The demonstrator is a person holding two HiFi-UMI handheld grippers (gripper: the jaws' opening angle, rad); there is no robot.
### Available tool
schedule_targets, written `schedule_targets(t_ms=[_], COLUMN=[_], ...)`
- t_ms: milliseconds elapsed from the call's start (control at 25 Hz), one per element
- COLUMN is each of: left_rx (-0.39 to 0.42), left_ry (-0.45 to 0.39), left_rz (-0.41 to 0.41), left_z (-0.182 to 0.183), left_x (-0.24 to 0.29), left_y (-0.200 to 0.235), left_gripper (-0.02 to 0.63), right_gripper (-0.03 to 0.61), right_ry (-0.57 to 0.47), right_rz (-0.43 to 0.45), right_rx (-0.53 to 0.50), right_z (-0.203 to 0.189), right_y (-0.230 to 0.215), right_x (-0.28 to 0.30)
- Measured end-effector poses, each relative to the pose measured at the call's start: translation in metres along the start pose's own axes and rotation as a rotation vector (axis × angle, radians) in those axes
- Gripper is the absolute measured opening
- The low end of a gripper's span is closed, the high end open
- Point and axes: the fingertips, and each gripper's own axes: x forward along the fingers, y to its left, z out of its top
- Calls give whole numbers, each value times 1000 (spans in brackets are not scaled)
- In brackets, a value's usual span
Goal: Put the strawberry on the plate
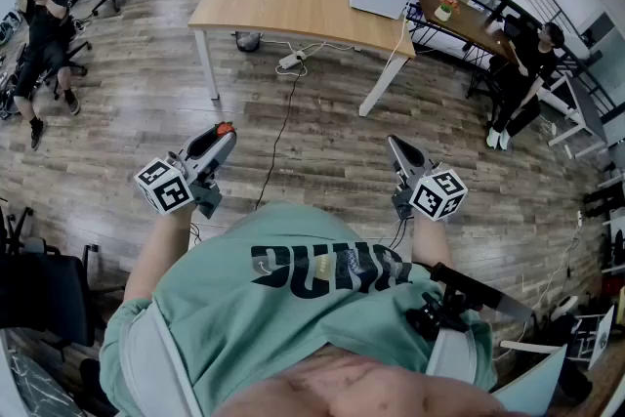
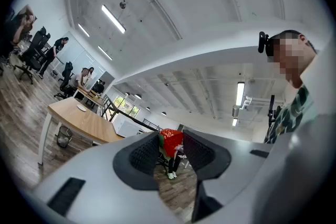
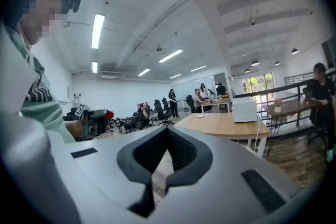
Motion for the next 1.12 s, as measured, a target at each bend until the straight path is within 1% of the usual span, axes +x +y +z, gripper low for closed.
schedule_targets(t_ms=[240,520,680,960,1120], left_rx=[1,-8,5,-8,-8], left_ry=[5,9,8,8,6], left_rz=[-15,-25,-29,-14,-19], left_z=[-1,-8,-5,-11,-8], left_x=[4,4,4,11,7], left_y=[3,-3,-7,-8,-11], left_gripper=[144,144,144,144,144], right_gripper=[6,6,6,6,6], right_ry=[-1,-5,-12,-14,-12], right_rz=[1,3,10,21,26], right_rx=[-3,-12,-11,-9,-7], right_z=[0,0,3,1,1], right_y=[1,2,4,-3,5], right_x=[3,-2,-4,-5,-7])
